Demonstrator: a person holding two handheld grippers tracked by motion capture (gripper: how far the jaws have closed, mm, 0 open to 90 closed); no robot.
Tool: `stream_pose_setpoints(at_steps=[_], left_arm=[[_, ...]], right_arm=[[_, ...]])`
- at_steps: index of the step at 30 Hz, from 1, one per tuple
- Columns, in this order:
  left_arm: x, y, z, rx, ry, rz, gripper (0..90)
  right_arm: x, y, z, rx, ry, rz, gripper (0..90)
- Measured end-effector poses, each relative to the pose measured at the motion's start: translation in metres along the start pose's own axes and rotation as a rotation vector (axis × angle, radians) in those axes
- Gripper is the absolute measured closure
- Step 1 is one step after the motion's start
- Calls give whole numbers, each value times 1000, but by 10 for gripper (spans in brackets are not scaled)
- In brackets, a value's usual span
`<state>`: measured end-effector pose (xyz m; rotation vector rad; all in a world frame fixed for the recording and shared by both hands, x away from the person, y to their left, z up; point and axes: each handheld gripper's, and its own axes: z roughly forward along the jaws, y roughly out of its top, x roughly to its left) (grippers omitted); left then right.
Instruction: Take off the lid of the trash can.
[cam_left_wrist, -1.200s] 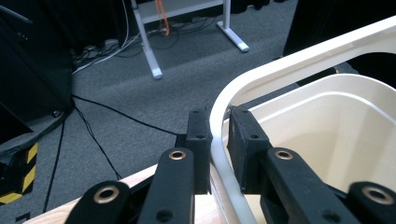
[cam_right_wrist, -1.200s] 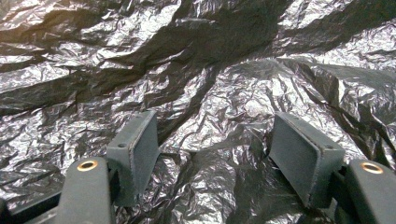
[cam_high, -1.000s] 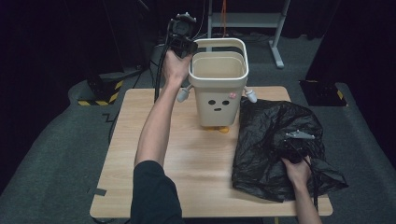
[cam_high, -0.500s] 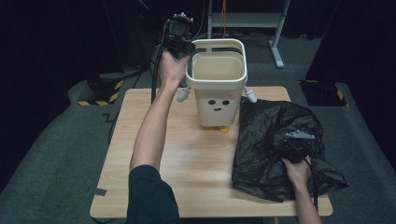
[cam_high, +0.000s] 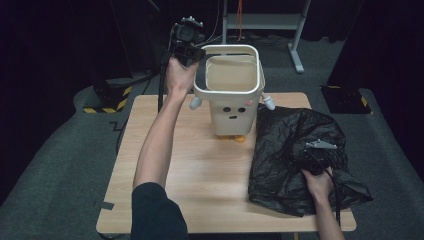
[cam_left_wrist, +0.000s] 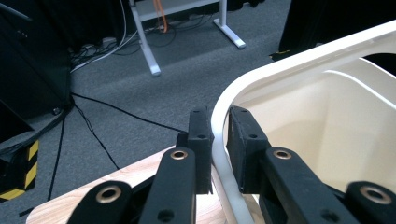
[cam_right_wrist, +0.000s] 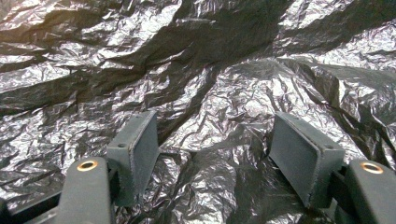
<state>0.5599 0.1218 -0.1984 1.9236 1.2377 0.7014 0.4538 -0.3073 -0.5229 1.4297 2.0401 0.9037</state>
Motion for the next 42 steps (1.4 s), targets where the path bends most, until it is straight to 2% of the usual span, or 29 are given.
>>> stream_pose_setpoints(at_steps=[8,13,27,42], left_arm=[[2,-3,-4,9,9,4,798],[6,-7,-8,9,11,-8,798],[16,-16,-20,-7,20,-14,799],[29,-33,-34,-33,29,-51,799]], right_arm=[[0,0,0,0,0,0,323],[0,0,0,0,0,2,323],[0,0,0,0,0,-1,323],[0,0,0,1,0,0,323]])
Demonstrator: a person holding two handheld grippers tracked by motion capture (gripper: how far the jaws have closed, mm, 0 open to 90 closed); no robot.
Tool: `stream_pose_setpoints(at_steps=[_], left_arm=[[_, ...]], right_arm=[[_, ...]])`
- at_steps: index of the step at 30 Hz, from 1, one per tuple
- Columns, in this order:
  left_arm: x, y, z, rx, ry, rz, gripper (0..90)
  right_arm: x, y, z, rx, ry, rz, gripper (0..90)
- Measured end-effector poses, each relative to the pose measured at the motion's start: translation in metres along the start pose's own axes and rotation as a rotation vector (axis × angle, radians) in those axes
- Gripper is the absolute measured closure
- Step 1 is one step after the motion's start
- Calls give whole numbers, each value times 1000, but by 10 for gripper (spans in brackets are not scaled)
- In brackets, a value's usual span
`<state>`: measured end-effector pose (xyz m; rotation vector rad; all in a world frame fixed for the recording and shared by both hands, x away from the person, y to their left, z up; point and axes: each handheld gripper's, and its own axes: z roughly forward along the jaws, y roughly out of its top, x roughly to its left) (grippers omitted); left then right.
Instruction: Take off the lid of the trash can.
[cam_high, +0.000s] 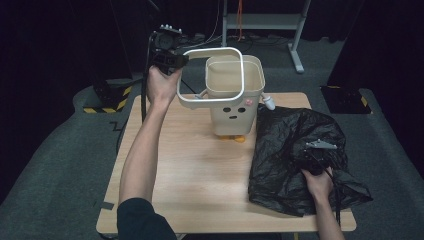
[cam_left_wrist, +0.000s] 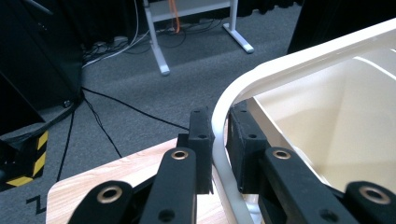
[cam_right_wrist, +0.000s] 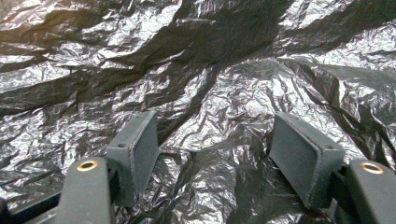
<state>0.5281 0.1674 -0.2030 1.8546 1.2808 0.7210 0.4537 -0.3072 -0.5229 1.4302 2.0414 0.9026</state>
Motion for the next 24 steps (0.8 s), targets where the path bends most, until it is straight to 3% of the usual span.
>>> stream_pose_setpoints(at_steps=[6,24], left_arm=[[5,-5,-6,-8,-10,-21,799],[14,-16,-14,-21,6,-32,800]], right_arm=[[0,0,0,0,0,0,322],[0,0,0,0,3,-2,322]])
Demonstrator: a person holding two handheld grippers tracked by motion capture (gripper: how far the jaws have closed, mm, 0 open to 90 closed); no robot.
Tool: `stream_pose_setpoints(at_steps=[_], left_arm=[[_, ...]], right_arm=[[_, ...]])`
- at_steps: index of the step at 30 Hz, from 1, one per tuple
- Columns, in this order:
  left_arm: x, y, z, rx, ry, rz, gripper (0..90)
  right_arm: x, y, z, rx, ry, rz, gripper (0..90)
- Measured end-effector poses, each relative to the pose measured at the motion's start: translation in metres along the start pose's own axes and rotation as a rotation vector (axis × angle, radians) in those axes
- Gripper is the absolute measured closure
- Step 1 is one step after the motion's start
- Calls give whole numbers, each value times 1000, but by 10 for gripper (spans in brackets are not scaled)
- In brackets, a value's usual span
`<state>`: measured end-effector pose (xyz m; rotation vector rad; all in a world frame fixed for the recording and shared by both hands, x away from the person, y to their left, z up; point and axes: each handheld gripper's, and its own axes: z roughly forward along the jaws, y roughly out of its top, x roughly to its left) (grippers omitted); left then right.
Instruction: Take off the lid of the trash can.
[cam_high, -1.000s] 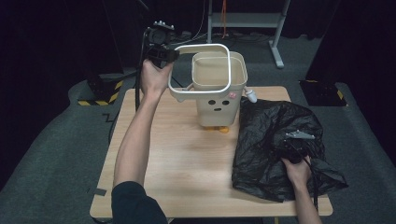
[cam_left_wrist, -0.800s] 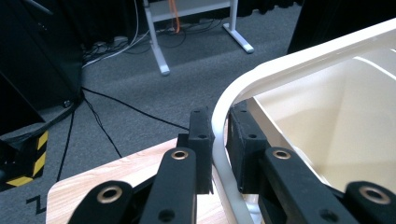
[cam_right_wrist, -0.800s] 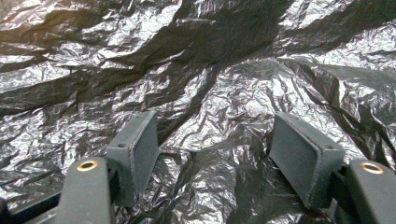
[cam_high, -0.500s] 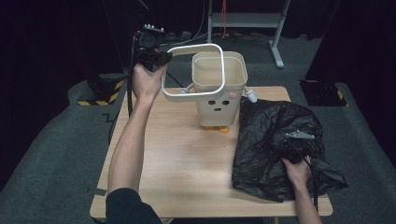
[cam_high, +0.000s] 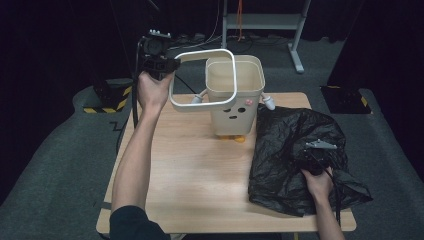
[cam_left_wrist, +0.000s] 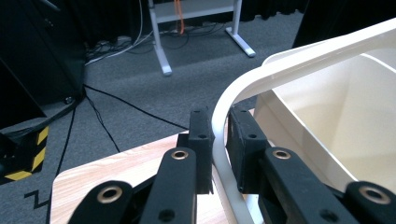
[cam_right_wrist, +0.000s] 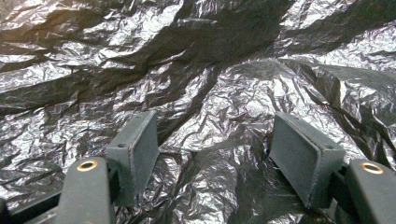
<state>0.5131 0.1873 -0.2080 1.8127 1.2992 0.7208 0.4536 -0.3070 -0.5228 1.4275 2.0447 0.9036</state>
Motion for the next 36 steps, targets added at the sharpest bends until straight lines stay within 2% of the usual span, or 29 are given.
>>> stream_pose_setpoints(at_steps=[16,21,28,36], left_arm=[[14,-11,-11,-9,24,-17,800],[20,-16,-11,-14,29,-35,800],[23,-20,-13,-11,36,-31,800],[31,-28,-15,-13,41,-49,800]], right_arm=[[0,0,0,0,0,0,322],[0,0,0,0,0,0,322],[0,0,0,0,1,1,322],[0,0,0,0,1,-1,322]])
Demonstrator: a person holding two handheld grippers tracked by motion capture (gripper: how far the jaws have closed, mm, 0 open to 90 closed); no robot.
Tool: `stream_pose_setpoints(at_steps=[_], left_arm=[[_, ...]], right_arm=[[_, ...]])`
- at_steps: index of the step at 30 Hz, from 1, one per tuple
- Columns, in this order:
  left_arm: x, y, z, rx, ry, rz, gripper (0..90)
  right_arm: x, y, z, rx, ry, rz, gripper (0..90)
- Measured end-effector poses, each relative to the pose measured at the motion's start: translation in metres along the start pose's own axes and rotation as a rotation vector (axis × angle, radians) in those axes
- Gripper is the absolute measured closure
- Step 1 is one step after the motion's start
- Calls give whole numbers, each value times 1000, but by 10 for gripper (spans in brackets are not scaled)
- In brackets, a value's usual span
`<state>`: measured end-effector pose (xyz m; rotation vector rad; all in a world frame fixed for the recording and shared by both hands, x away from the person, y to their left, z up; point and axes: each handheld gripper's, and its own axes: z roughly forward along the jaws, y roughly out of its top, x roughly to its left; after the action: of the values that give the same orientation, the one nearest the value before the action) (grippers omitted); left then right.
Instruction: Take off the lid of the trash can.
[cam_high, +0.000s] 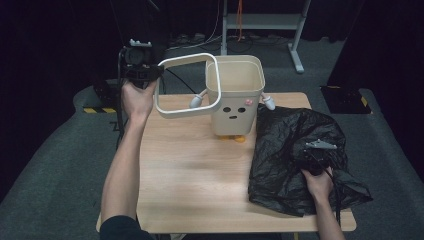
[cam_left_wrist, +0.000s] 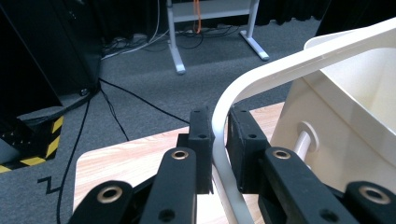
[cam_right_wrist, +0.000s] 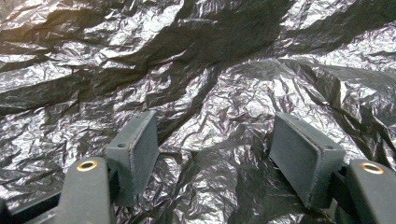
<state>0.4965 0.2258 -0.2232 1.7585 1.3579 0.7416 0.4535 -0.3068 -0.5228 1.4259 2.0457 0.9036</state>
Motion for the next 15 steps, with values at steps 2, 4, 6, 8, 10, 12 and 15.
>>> stream_pose_setpoints(at_steps=[2,4,6,8,10,12,15], left_arm=[[2,-1,0,1,-5,-8,799],[4,-2,0,-8,-16,-25,799],[4,-3,0,-9,-12,-24,799],[3,-3,0,-7,0,-17,799],[4,-4,-1,-7,-3,-14,799],[5,-5,-3,-14,0,-20,799],[8,-7,-4,-12,4,-26,799]], right_arm=[[0,0,0,0,0,0,322],[0,0,0,0,0,0,322],[0,0,0,0,0,0,322],[0,0,0,0,0,1,321],[0,0,0,0,0,1,322],[0,0,0,0,0,1,321],[0,0,0,0,0,1,321]])
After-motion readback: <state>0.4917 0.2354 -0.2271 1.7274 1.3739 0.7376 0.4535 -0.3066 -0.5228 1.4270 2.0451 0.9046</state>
